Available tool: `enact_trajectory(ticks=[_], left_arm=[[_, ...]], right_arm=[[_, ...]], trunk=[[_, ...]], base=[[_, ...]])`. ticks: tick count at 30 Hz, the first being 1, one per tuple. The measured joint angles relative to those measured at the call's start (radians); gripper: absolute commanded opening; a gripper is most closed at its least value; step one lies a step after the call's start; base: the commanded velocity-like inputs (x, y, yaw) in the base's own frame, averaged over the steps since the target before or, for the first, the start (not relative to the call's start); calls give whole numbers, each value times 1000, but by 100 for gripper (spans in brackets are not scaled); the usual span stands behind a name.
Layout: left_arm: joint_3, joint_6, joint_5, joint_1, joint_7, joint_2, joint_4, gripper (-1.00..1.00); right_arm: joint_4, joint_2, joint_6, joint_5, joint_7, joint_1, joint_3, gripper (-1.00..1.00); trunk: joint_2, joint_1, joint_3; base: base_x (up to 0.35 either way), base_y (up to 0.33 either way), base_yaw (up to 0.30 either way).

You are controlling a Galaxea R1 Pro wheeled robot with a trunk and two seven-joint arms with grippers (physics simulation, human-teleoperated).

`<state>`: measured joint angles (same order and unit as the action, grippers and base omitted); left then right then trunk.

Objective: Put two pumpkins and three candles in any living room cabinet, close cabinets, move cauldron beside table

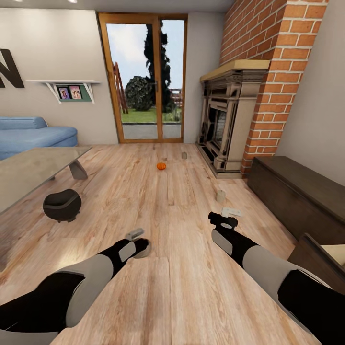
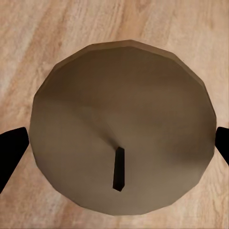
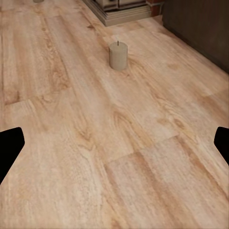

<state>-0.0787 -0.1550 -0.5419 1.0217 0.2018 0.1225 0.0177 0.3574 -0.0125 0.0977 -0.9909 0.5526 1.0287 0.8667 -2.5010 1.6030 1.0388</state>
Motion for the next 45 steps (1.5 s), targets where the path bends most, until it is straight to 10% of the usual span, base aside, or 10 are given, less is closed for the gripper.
enact_trajectory(ticks=[45], left_arm=[[3, 1, -2, -15, -2, -3, 0, -100]], right_arm=[[-1, 0, 1, 0, 0, -19, 0, 100]], trunk=[[0, -1, 0]], base=[[72, 0, 0]])
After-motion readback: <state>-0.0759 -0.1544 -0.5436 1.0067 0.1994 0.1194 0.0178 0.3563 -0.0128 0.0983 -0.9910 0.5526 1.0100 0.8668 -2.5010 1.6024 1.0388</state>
